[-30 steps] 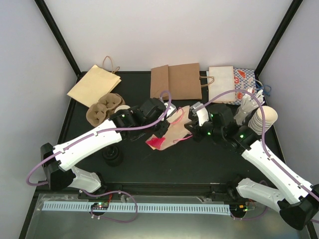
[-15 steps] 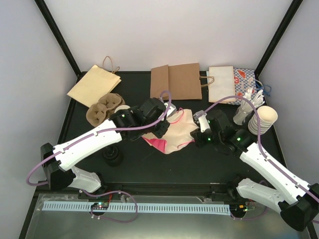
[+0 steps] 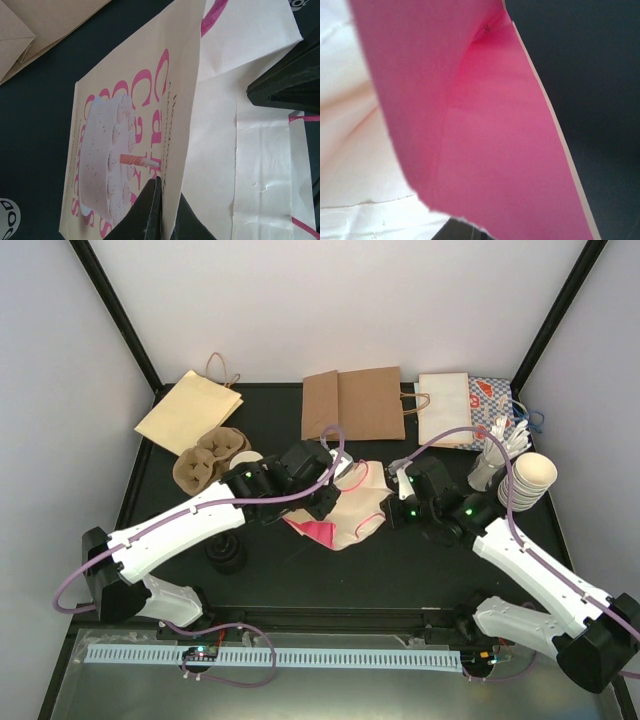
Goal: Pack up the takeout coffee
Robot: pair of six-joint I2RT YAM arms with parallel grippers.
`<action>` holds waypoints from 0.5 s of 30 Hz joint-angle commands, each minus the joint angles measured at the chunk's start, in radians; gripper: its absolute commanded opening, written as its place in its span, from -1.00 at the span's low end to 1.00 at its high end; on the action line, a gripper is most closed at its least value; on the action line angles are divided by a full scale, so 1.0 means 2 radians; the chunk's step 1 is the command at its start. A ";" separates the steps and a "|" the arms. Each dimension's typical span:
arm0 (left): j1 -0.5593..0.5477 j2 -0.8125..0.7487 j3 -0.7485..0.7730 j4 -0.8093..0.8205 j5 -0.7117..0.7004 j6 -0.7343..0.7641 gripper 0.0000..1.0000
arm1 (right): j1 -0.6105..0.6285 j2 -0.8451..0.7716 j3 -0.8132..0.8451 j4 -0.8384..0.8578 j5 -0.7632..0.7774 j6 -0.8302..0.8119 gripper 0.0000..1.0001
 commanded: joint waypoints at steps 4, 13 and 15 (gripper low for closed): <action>0.003 -0.018 -0.004 0.026 0.010 -0.011 -0.97 | 0.003 0.005 0.049 -0.004 0.017 0.049 -0.98; 0.014 -0.021 0.000 0.021 0.010 -0.029 -0.97 | 0.004 -0.021 0.118 -0.020 0.048 0.058 -0.82; 0.024 -0.025 -0.002 0.021 0.020 -0.039 -0.97 | 0.003 -0.033 0.132 -0.034 0.069 0.061 -0.76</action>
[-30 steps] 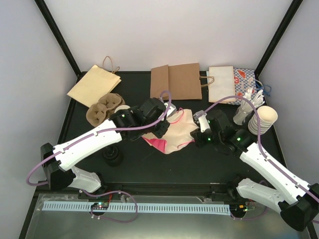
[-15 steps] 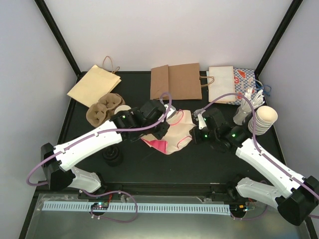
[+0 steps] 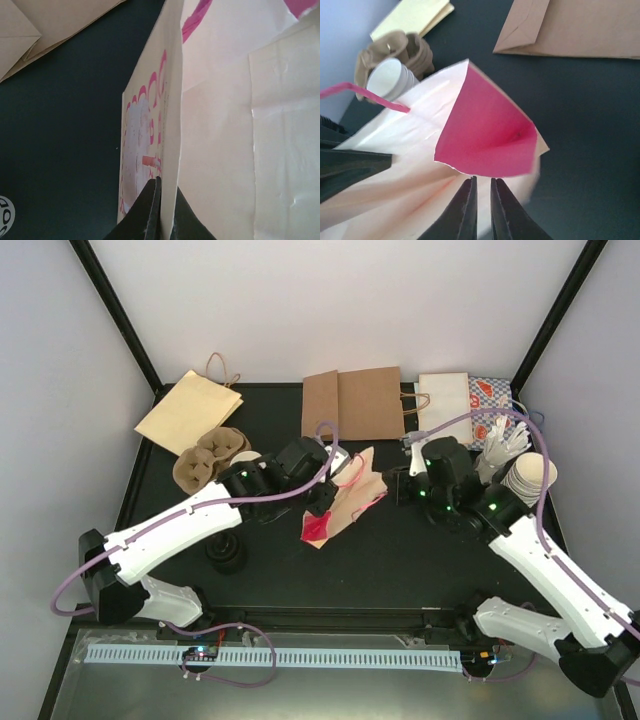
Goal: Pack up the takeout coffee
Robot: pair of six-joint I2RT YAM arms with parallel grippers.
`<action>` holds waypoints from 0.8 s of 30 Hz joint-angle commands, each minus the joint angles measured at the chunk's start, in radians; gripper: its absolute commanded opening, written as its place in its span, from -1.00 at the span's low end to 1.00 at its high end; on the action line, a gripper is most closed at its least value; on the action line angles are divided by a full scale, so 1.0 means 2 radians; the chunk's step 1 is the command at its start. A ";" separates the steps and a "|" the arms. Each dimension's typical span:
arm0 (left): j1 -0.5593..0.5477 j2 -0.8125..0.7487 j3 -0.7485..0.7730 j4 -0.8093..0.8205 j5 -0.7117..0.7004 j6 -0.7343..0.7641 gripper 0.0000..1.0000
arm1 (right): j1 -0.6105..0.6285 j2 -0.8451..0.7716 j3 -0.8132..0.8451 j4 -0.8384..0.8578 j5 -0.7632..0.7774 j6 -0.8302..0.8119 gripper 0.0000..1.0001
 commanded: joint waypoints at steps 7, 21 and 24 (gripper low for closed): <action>0.056 -0.043 -0.013 0.030 0.072 -0.044 -0.97 | 0.003 -0.083 0.030 -0.045 0.136 0.027 -0.42; 0.071 -0.141 -0.068 0.124 0.114 -0.083 -0.97 | 0.003 -0.096 -0.121 0.036 0.086 0.173 0.90; 0.070 -0.165 -0.097 0.167 0.126 -0.102 -0.97 | 0.002 -0.111 -0.151 0.077 0.074 0.139 1.00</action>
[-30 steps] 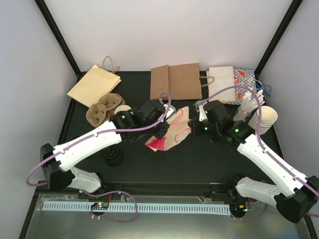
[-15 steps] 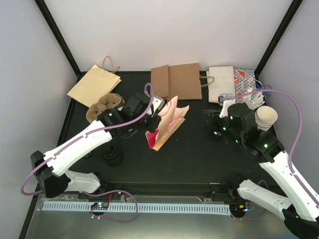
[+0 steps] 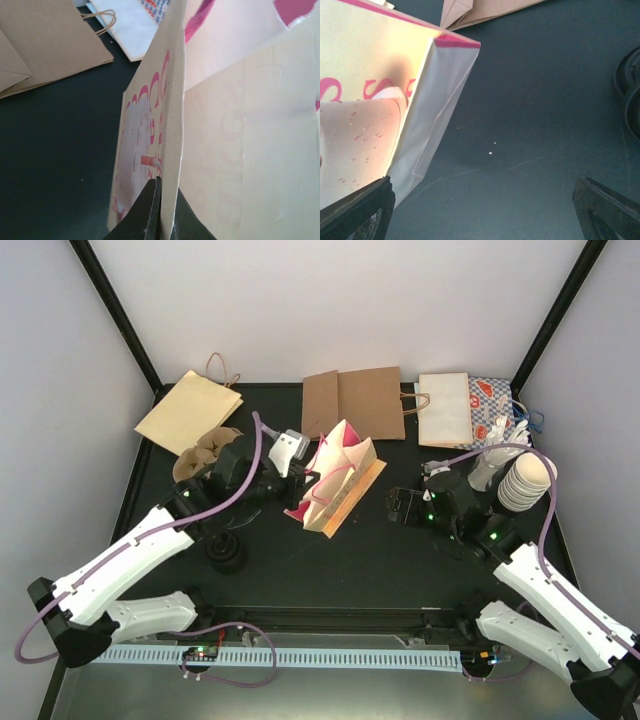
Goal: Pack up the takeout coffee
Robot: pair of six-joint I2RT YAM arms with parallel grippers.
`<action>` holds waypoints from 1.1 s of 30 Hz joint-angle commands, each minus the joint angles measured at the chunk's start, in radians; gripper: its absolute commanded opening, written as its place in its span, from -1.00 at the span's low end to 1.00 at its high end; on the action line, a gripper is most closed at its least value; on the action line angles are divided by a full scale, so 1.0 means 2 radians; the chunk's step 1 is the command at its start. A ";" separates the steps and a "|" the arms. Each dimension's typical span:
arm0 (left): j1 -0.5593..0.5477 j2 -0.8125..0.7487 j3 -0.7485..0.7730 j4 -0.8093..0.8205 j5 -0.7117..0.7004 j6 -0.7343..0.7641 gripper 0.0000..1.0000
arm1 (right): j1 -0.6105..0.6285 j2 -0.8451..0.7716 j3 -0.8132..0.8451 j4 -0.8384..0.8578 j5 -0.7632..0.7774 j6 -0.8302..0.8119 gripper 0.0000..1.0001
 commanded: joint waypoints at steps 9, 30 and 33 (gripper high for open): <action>0.002 -0.060 -0.071 0.134 0.042 -0.063 -0.97 | 0.003 0.043 0.002 0.061 -0.077 -0.003 0.73; 0.002 -0.059 -0.085 0.149 0.038 -0.075 -0.97 | 0.003 0.028 -0.014 0.112 -0.122 0.010 -0.01; 0.002 -0.061 -0.086 0.151 0.038 -0.077 -0.97 | 0.004 0.048 -0.012 0.108 -0.122 0.016 -0.10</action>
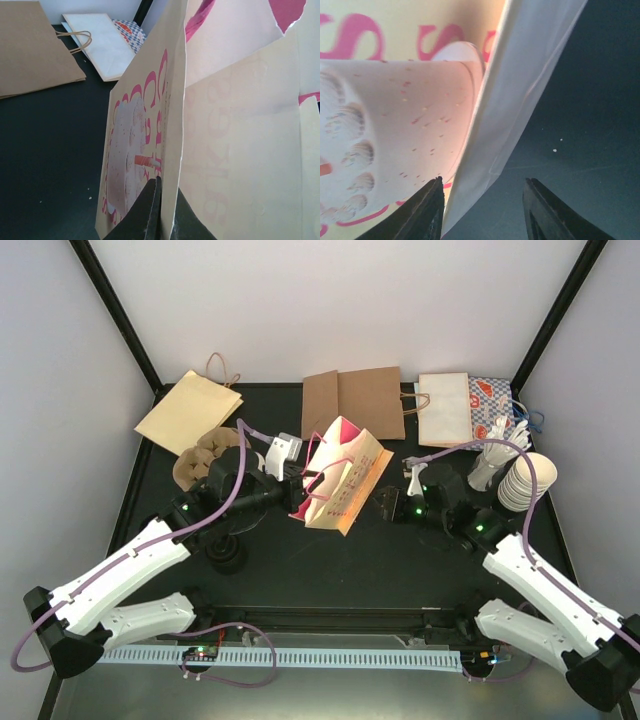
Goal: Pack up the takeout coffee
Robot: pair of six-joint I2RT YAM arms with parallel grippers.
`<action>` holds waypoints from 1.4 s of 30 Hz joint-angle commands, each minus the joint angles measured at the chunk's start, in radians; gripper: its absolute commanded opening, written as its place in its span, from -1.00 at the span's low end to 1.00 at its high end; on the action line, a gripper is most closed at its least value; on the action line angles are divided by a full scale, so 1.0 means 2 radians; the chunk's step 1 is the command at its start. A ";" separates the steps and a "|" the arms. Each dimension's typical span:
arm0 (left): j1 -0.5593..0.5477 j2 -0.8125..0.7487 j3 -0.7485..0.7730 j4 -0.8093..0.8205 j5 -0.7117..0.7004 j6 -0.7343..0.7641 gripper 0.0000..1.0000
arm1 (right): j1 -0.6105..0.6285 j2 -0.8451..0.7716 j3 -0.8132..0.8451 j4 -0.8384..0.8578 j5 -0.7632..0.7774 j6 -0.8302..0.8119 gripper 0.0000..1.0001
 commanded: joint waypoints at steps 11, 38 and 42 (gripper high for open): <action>0.002 -0.011 -0.004 0.024 -0.002 -0.007 -0.97 | 0.003 0.049 0.008 0.048 -0.028 0.020 -0.17; 0.074 -0.018 -0.006 -0.018 0.032 -0.018 -0.97 | 0.003 0.016 -0.002 -0.005 -0.050 0.002 -0.86; 0.118 -0.024 -0.014 -0.021 0.080 -0.018 -0.97 | 0.002 -0.007 -0.007 -0.011 -0.065 -0.011 -0.86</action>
